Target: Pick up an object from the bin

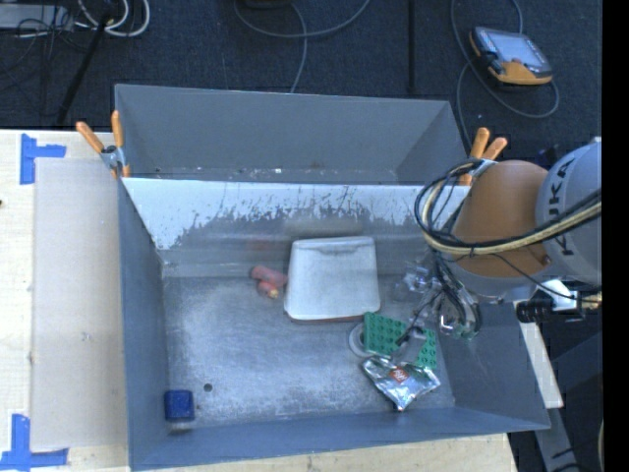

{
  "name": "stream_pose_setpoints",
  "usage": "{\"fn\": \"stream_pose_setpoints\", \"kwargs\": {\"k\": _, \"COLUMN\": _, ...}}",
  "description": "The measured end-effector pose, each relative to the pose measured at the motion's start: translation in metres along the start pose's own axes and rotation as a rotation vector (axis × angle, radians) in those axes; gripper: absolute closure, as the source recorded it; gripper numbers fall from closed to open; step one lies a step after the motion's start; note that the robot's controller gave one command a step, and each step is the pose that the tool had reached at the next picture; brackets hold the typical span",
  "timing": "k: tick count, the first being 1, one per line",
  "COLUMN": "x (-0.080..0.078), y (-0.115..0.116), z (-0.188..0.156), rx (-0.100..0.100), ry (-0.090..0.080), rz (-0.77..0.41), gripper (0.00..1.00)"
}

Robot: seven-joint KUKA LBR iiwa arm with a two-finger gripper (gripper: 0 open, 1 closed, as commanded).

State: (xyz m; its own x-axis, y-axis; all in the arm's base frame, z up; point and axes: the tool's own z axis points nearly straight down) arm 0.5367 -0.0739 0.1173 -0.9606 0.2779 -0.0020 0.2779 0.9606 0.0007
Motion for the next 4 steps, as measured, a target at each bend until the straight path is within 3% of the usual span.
{"fn": "stream_pose_setpoints", "kwargs": {"k": 1, "x": 0.0054, "y": 0.0195, "z": 0.0505, "rx": 0.001, "ry": 0.008, "rz": 0.041, "gripper": 0.0}}
{"fn": "stream_pose_setpoints", "kwargs": {"k": 2, "x": 0.0053, "y": 0.0195, "z": 0.0506, "rx": 0.001, "ry": 0.003, "rz": 0.038, "gripper": 0.0}}
{"fn": "stream_pose_setpoints", "kwargs": {"k": 3, "x": 0.0055, "y": 0.0198, "z": 0.0509, "rx": 0.001, "ry": 0.004, "rz": 0.036, "gripper": 1.0}}
{"fn": "stream_pose_setpoints", "kwargs": {"k": 4, "x": 0.0057, "y": 0.02, "z": 0.0459, "rx": 0.002, "ry": 0.002, "rz": 0.032, "gripper": 1.0}}
